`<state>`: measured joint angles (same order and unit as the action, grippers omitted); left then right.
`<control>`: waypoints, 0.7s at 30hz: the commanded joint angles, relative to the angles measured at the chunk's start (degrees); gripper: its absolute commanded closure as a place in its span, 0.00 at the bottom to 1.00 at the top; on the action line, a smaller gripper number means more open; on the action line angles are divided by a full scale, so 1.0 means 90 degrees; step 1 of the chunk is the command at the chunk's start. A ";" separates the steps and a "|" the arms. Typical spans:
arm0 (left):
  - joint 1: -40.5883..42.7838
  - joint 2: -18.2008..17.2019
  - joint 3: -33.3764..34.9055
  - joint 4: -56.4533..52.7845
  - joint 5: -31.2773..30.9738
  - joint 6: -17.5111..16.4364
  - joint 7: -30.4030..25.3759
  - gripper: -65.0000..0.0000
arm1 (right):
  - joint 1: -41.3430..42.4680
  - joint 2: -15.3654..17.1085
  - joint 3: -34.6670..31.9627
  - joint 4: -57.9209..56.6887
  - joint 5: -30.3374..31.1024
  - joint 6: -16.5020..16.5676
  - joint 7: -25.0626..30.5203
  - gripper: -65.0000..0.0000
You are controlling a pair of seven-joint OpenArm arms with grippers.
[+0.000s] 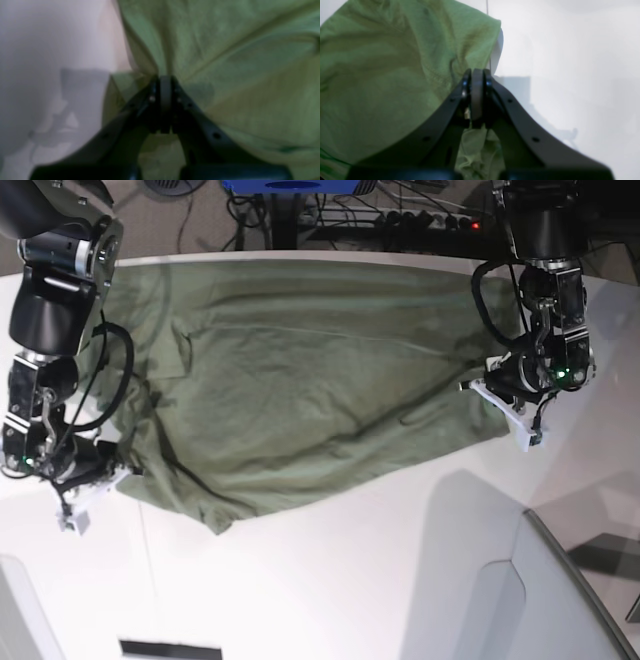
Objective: Layout the t-shirt on the table in an organized manner, then fold the t-shirt properly
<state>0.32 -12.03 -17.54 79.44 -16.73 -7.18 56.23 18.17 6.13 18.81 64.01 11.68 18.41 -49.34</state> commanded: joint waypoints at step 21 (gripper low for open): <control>-0.1163 -0.0084 -0.1143 -0.2052 0.0018 0.0041 -0.1720 0.18 | 0.0174 0.0066 0.0005 0.0102 0.0065 0.0030 0.0086 1.00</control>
<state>-8.86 -11.86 -27.70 60.18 -16.03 -6.42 41.95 18.20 6.13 18.76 64.01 11.75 18.41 -49.34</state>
